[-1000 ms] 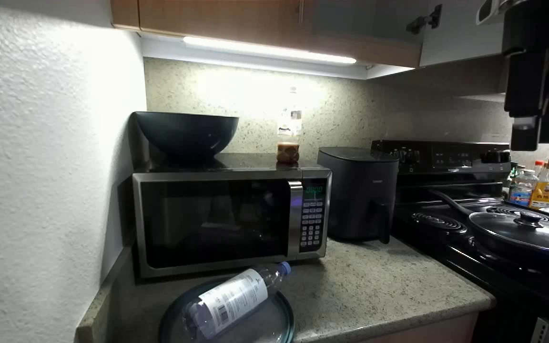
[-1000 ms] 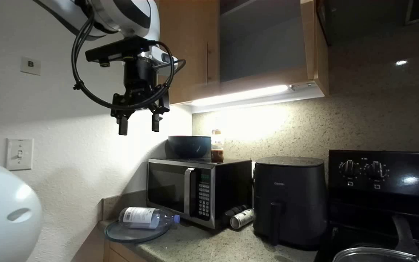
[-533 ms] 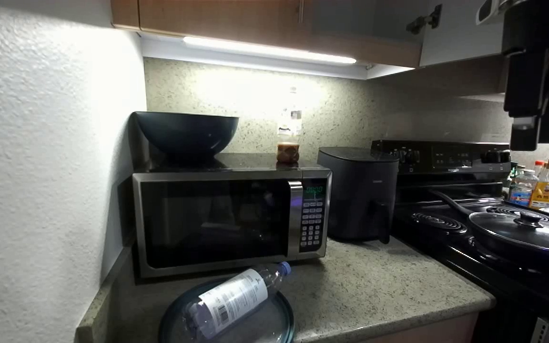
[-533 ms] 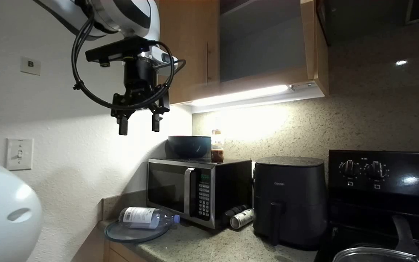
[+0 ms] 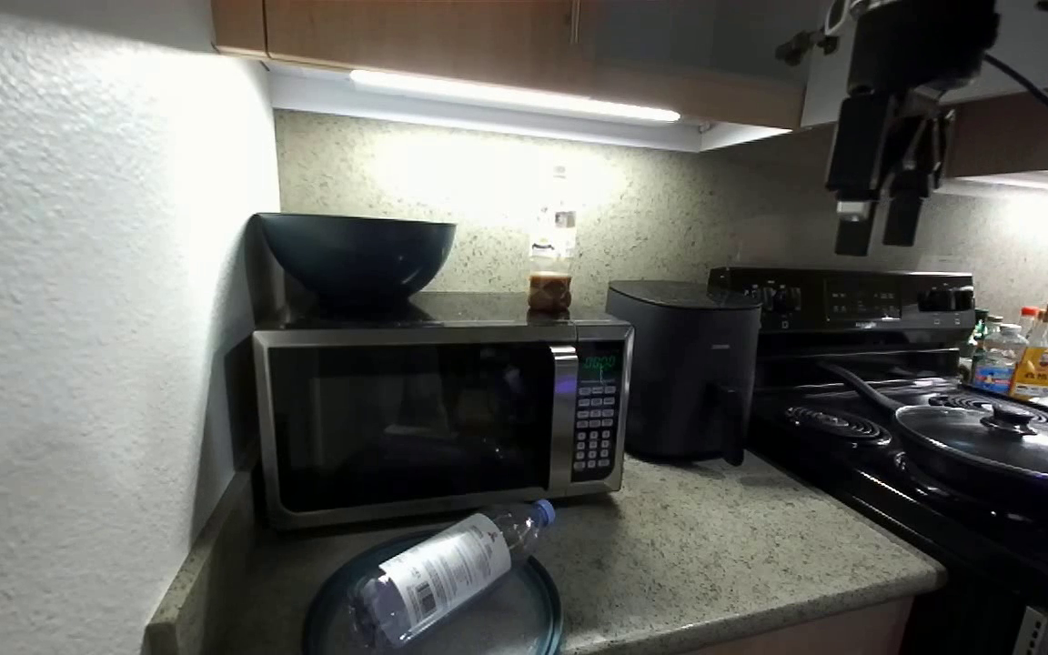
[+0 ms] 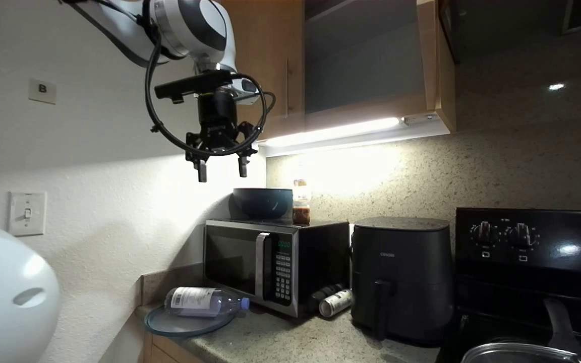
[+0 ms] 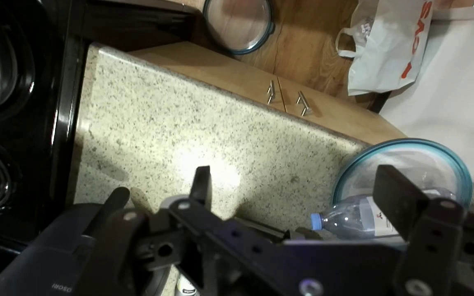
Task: Put the bottle upright to the right
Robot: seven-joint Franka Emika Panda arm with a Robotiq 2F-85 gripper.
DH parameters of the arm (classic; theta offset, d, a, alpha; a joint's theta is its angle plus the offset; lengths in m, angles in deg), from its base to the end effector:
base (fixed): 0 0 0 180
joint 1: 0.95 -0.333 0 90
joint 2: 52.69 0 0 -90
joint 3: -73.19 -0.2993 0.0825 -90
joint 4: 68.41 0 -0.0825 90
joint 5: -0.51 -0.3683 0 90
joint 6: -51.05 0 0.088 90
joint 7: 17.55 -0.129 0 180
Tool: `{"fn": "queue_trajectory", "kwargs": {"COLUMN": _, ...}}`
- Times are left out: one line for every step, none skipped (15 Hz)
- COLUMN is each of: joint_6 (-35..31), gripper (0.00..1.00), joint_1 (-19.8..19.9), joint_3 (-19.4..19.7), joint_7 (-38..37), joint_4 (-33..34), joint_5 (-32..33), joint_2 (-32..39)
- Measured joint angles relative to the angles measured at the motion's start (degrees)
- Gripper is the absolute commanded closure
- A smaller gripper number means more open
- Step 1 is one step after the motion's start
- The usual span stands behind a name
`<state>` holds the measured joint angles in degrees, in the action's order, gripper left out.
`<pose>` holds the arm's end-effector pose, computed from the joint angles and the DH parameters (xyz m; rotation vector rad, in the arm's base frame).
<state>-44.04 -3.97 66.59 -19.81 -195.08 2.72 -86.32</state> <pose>0.3628 0.0645 0.5638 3.0374 0.1720 0.0641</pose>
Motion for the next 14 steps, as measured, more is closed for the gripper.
{"fn": "queue_trajectory", "kwargs": {"joint_6": -0.99, "gripper": 0.00, "joint_1": -0.11, "joint_3": -0.01, "joint_7": 0.03, "joint_4": 1.46, "joint_5": 0.41, "joint_2": 2.13}}
{"fn": "queue_trajectory", "kwargs": {"joint_6": -1.79, "gripper": 0.00, "joint_1": -0.25, "joint_3": -0.04, "joint_7": 0.11, "joint_4": 2.98, "joint_5": 0.63, "joint_2": 4.38}}
{"fn": "queue_trajectory", "kwargs": {"joint_6": -2.13, "gripper": 0.00, "joint_1": -0.39, "joint_3": -0.10, "joint_7": 0.21, "joint_4": 4.45, "joint_5": 0.64, "joint_2": 6.58}}
{"fn": "queue_trajectory", "kwargs": {"joint_6": -2.12, "gripper": 0.00, "joint_1": -0.59, "joint_3": -0.12, "joint_7": 0.27, "joint_4": 5.80, "joint_5": 0.64, "joint_2": 8.67}}
{"fn": "queue_trajectory", "kwargs": {"joint_6": -1.77, "gripper": 0.00, "joint_1": -0.73, "joint_3": -0.10, "joint_7": 0.28, "joint_4": 6.92, "joint_5": 0.77, "joint_2": 10.38}}
{"fn": "queue_trajectory", "kwargs": {"joint_6": -1.50, "gripper": 0.00, "joint_1": -0.77, "joint_3": -0.07, "joint_7": 0.28, "joint_4": 7.78, "joint_5": 0.87, "joint_2": 11.58}}
{"fn": "queue_trajectory", "kwargs": {"joint_6": -1.34, "gripper": 0.00, "joint_1": -0.77, "joint_3": -0.02, "joint_7": 0.31, "joint_4": 8.34, "joint_5": 0.91, "joint_2": 12.30}}
{"fn": "queue_trajectory", "kwargs": {"joint_6": -1.19, "gripper": 0.00, "joint_1": -0.77, "joint_3": 0.04, "joint_7": 0.35, "joint_4": 8.65, "joint_5": 0.92, "joint_2": 12.57}}
{"fn": "queue_trajectory", "kwargs": {"joint_6": -1.02, "gripper": 0.00, "joint_1": -0.77, "joint_3": 0.05, "joint_7": 0.38, "joint_4": 8.81, "joint_5": 0.92, "joint_2": 12.58}}
{"fn": "queue_trajectory", "kwargs": {"joint_6": -0.96, "gripper": 0.00, "joint_1": -0.77, "joint_3": 0.05, "joint_7": 0.39, "joint_4": 8.90, "joint_5": 0.92, "joint_2": 12.55}}
{"fn": "queue_trajectory", "kwargs": {"joint_6": -0.96, "gripper": 0.00, "joint_1": -0.78, "joint_3": 0.05, "joint_7": 0.38, "joint_4": 8.91, "joint_5": 0.92, "joint_2": 12.55}}
{"fn": "queue_trajectory", "kwargs": {"joint_6": -0.93, "gripper": 0.00, "joint_1": -0.88, "joint_3": 0.04, "joint_7": 0.38, "joint_4": 8.90, "joint_5": 0.92, "joint_2": 12.72}}
{"fn": "queue_trajectory", "kwargs": {"joint_6": -0.90, "gripper": 0.00, "joint_1": -1.11, "joint_3": -0.02, "joint_7": 0.38, "joint_4": 8.86, "joint_5": 0.66, "joint_2": 13.19}}
{"fn": "queue_trajectory", "kwargs": {"joint_6": -1.04, "gripper": 0.00, "joint_1": -1.62, "joint_3": -0.08, "joint_7": 0.38, "joint_4": 8.83, "joint_5": -0.17, "joint_2": 14.03}}
